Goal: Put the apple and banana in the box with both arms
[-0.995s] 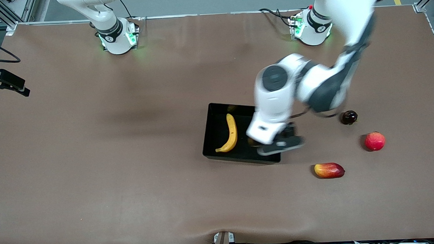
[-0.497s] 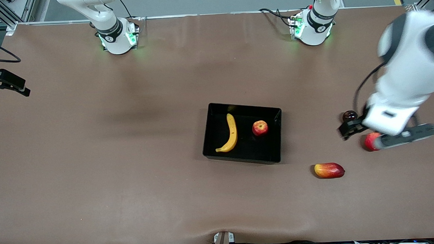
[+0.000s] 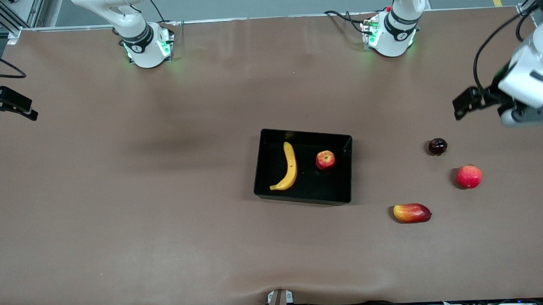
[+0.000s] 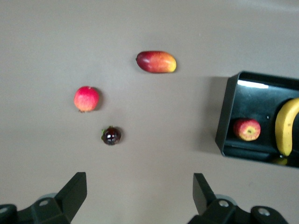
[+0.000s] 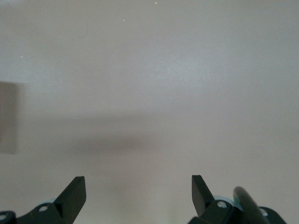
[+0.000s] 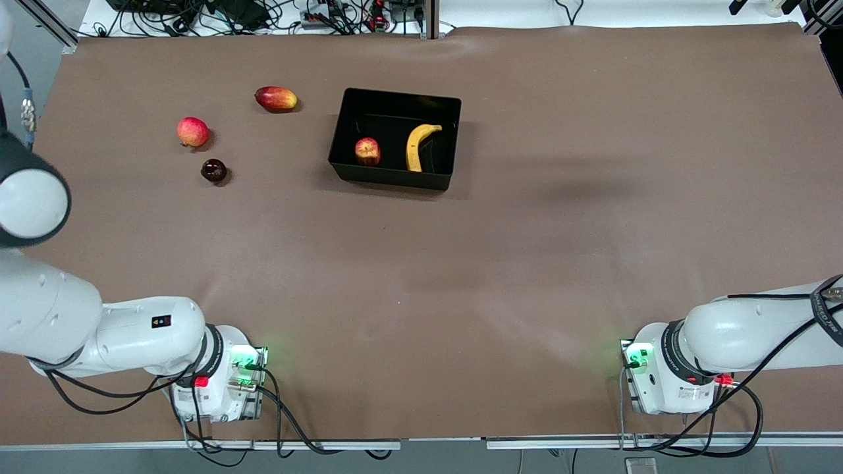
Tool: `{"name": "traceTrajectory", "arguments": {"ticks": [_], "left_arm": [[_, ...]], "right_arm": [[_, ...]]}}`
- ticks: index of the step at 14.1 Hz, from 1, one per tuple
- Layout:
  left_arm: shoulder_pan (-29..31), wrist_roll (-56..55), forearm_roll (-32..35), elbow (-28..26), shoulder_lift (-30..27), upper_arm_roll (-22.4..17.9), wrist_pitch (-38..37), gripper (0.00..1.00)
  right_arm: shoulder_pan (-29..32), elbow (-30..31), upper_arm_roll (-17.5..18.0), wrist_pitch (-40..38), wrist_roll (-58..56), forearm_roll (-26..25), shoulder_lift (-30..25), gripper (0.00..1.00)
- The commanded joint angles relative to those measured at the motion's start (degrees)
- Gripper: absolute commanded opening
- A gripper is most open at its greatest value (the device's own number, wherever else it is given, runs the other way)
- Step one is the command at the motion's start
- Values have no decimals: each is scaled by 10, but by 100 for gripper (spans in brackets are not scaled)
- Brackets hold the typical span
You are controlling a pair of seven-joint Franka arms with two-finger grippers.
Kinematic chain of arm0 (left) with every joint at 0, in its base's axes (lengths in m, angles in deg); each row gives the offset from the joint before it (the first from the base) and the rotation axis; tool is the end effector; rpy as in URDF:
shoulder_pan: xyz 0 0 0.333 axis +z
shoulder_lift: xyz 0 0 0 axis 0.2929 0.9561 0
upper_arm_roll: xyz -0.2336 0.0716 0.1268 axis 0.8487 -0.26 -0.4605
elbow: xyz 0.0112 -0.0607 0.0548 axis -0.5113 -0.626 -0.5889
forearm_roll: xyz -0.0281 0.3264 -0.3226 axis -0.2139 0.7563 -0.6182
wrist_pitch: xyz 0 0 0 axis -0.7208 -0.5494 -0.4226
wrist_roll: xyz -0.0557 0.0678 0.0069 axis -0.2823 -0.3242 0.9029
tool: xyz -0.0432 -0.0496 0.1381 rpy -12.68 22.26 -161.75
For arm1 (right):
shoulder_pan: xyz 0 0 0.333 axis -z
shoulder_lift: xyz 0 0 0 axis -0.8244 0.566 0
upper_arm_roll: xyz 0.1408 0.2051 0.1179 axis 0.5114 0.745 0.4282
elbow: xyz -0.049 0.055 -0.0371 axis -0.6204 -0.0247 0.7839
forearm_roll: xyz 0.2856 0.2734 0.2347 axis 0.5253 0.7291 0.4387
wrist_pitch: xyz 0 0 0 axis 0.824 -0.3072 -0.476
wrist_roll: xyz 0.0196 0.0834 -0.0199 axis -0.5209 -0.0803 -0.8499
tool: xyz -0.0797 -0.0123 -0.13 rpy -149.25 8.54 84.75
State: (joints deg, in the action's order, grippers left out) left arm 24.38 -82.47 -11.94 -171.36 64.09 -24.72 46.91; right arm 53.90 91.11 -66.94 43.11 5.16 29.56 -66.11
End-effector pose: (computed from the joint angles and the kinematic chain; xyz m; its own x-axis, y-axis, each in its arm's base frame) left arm 0.6224 -0.0912 0.5515 0.9996 0.0124 0.0240 0.0138 -0.9981 -0.0597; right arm 0.6107 -0.0534 0.5531 0.9998 -0.0214 0.0008 -0.0214 -0.9996 -0.0171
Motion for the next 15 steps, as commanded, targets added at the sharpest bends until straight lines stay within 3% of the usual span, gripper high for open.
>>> {"name": "traceTrajectory", "arguments": {"ticks": [1, 15], "left_arm": [[-51, 11, -16, -90, -86, -56, 6, 100], [-23, 70, -34, -71, -68, -62, -11, 100]], "right_arm": [[12, -9, 6, -7, -5, -5, 2, 100], [13, -19, 6, -6, -5, -11, 3, 100]]}}
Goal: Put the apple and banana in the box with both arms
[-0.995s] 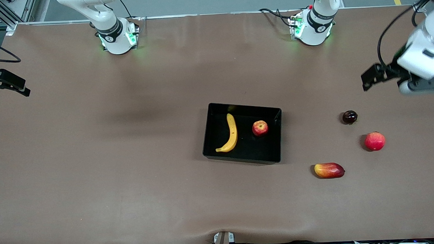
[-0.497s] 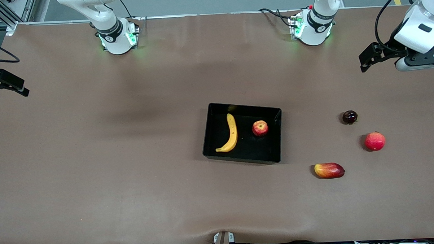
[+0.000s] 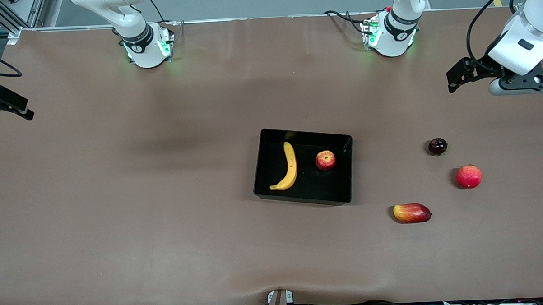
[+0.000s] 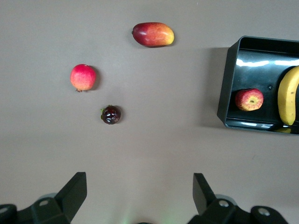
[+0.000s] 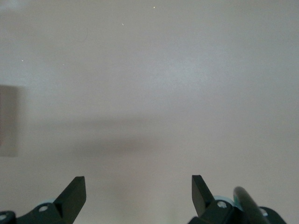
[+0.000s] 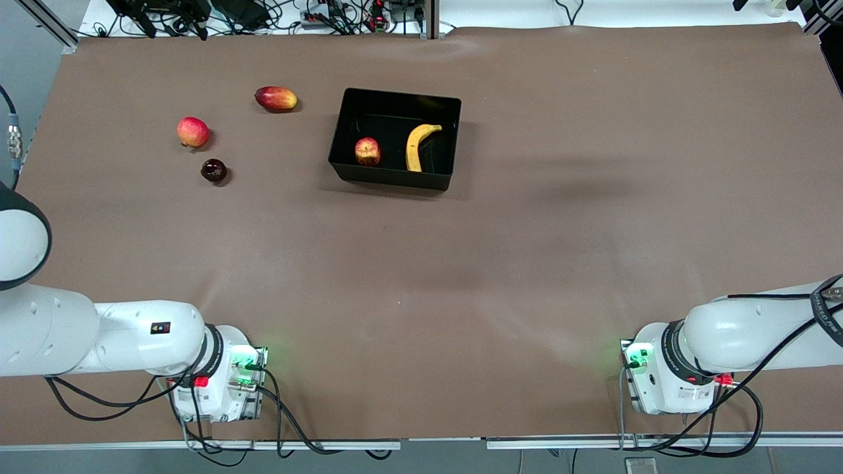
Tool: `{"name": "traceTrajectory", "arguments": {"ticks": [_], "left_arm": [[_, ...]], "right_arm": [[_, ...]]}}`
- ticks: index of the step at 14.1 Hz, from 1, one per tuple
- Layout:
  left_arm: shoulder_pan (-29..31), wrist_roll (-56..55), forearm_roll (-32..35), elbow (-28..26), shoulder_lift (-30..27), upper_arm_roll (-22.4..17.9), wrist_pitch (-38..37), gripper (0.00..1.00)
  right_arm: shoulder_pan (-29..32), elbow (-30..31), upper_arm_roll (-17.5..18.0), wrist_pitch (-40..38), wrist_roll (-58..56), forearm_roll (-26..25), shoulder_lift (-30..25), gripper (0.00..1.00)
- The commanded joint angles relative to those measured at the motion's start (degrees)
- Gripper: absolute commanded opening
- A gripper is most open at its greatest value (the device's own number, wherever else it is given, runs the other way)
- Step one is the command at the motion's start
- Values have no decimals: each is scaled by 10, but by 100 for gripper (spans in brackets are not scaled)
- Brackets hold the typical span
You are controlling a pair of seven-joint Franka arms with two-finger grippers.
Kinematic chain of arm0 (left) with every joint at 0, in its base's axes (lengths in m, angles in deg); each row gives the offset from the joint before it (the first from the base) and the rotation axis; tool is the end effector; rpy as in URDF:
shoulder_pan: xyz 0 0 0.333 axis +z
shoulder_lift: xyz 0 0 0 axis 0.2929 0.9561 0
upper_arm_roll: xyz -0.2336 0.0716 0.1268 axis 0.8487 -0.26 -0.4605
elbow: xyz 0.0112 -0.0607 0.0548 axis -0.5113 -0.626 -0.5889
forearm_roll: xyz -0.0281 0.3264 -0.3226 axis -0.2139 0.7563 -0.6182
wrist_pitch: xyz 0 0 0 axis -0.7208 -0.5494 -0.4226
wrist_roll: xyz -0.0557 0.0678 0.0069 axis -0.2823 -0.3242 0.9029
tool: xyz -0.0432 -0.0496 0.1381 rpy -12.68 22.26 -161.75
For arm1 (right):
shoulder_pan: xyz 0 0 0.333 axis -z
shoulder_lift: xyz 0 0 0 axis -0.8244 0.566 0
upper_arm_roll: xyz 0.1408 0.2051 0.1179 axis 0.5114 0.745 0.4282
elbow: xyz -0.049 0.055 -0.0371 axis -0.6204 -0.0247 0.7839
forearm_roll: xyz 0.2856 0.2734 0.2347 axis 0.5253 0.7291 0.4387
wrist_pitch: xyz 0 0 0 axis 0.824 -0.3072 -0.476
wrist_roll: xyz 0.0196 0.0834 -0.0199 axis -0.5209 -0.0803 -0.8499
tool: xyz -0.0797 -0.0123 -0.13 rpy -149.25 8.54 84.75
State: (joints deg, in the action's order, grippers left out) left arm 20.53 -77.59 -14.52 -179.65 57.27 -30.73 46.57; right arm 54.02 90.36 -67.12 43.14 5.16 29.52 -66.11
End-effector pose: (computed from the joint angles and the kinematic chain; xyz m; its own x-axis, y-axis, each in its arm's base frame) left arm 0.5893 -0.0750 0.5440 0.9993 -0.0346 -0.0172 -0.0353 -0.9984 -0.0448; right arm 0.6112 -0.0568 0.5602 0.9995 -0.0267 0.0143 -0.0265 -0.9995 -0.0156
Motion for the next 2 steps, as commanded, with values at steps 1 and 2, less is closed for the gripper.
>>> {"name": "traceTrajectory", "arguments": {"ticks": [1, 2], "left_arm": [[17, 22, -9, 13, 3, -2, -8, 100], [17, 22, -9, 14, 5, -2, -8, 100]], "right_arm": [[12, -11, 8, -6, -6, -10, 3, 100], [12, -11, 8, -6, -5, -10, 3, 100]]}}
